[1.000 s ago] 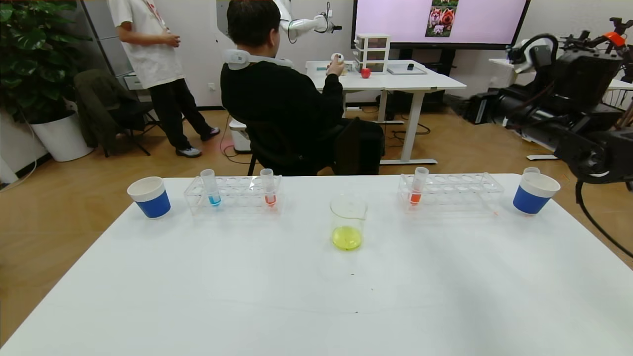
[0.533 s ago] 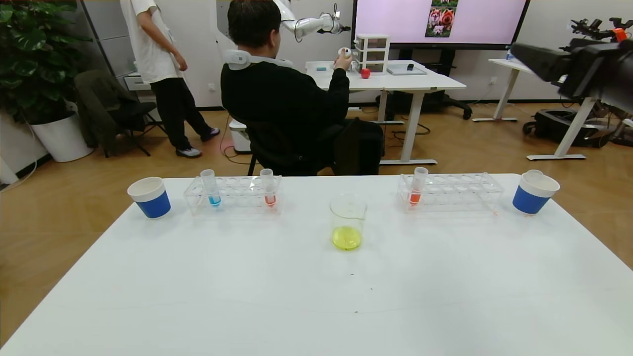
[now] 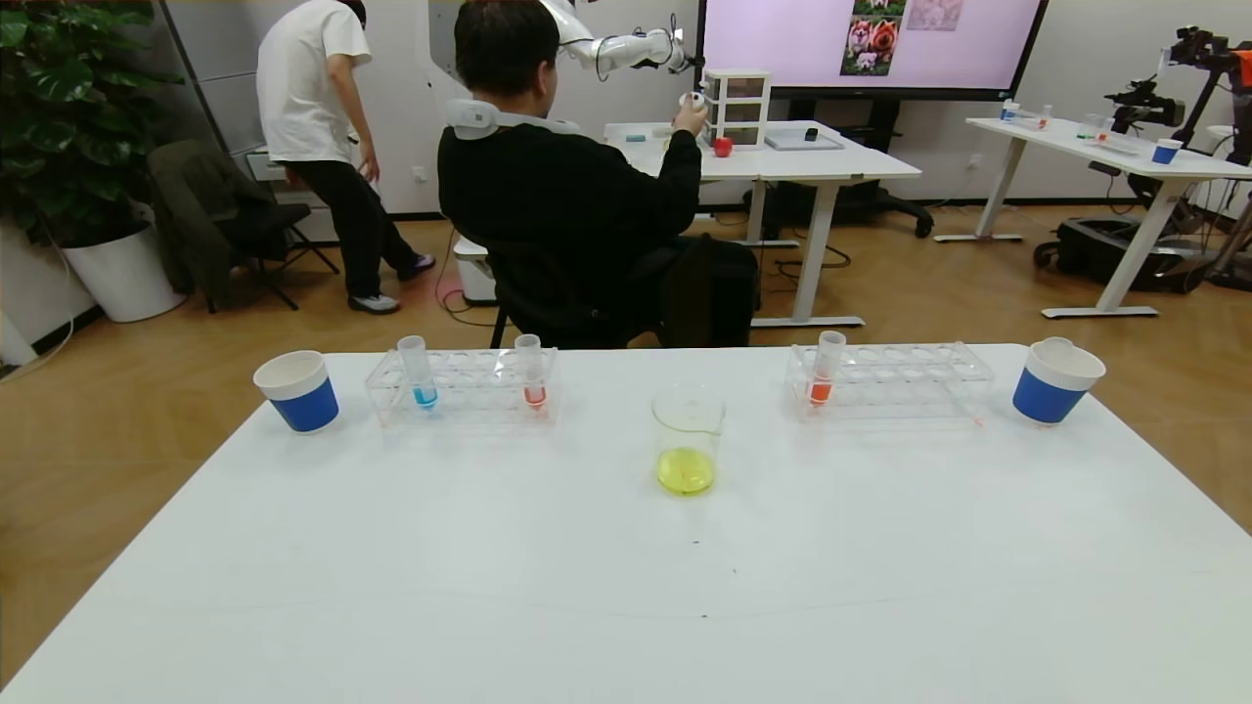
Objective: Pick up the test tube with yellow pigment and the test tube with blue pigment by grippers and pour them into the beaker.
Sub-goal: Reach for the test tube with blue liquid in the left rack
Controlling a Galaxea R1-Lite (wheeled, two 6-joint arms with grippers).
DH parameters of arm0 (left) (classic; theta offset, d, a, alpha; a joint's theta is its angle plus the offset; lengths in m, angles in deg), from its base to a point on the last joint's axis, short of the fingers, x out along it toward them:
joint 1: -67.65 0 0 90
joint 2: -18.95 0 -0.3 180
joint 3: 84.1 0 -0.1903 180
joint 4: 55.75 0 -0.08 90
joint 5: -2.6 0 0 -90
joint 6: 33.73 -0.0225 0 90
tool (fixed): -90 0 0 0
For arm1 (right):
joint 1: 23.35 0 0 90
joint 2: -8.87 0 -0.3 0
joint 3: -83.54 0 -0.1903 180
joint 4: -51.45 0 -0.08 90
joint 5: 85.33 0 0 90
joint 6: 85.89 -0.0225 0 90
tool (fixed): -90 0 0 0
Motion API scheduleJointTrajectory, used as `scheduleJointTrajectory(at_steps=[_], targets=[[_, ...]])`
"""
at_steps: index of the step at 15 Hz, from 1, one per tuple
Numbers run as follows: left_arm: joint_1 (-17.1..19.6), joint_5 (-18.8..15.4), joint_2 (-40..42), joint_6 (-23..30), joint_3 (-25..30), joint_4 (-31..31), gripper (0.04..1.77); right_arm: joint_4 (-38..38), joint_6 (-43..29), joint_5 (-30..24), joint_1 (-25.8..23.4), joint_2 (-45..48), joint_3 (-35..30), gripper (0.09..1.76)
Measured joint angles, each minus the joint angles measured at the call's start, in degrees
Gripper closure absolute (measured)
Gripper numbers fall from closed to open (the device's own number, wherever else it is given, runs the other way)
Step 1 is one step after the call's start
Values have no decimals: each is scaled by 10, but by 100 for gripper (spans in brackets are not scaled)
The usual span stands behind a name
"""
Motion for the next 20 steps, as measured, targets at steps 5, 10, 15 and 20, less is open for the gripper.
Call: scheduleJointTrajectory(at_steps=[5,10,15,20], targets=[[0,0,0,0,0,0,6,79,20,-5,-2,217,-122,11],[0,0,0,0,0,0,6,271,23,5,5,404,-194,11],[0,0,0,0,0,0,6,266,50,13,6,443,-349,11],[0,0,0,-2,0,0,6,354,44,29,7,446,-364,11]])
